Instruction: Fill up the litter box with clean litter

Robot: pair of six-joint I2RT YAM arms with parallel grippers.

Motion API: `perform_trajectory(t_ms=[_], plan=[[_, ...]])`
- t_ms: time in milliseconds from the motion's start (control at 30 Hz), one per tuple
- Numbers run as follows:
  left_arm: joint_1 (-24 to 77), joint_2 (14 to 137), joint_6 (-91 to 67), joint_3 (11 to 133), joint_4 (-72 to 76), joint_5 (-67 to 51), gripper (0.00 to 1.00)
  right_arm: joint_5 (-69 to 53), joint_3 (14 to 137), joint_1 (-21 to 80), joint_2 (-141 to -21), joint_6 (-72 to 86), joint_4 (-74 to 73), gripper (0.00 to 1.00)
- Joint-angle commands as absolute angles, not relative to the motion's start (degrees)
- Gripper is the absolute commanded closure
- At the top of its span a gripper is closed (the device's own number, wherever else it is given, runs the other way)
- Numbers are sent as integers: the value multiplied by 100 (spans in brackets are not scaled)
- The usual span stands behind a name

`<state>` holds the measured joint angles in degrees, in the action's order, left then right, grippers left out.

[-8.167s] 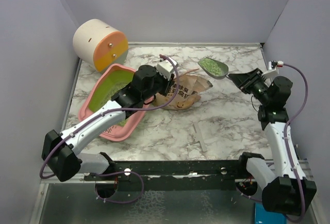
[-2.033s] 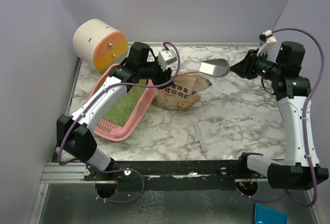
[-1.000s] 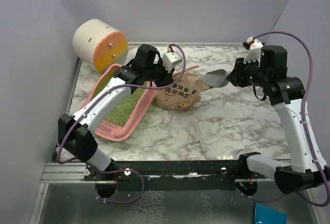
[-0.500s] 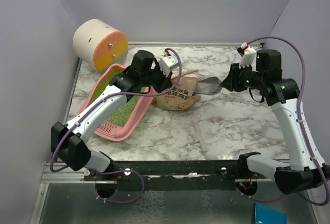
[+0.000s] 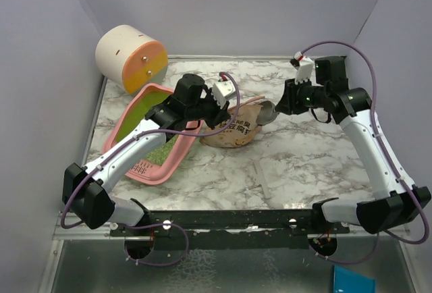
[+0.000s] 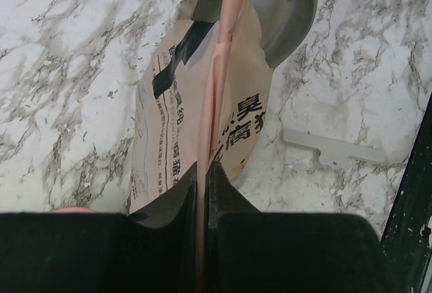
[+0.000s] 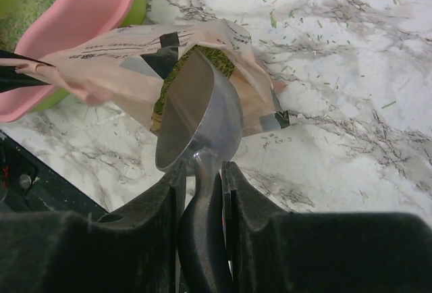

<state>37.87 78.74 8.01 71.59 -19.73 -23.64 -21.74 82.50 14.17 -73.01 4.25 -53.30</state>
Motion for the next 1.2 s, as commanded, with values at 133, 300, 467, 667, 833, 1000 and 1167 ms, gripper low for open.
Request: perform_trajectory(t_ms=[133, 300, 467, 667, 833, 1000, 1167], plan=[[3850, 7660, 865, 7028, -1368, -2346, 95, -1432, 8779, 1914, -8170, 236, -5382, 99], [3850, 7601, 908, 7064, -1372, -2240, 95, -813, 9056, 2024, -8737, 154, -5465, 99], [3847, 7588, 963, 7092, -1355, -2163, 95, -528, 8960, 2353, -9016, 126, -5425, 99], [3850, 7680, 929, 6958, -1171, -2081, 95, -598, 8346, 2644, -9078, 255, -5024, 99], [3847, 7686, 874, 6875, -1048, -2037, 95, -672, 7795, 2679, -9184, 369, -4584, 99], [3849, 7708, 833, 6838, -946, -1962, 95, -679, 7355, 2681, -9378, 497, -4131, 99], [3850, 7773, 816, 6804, -866, -1922, 95, -951, 7054, 2680, -9534, 667, -3659, 99]])
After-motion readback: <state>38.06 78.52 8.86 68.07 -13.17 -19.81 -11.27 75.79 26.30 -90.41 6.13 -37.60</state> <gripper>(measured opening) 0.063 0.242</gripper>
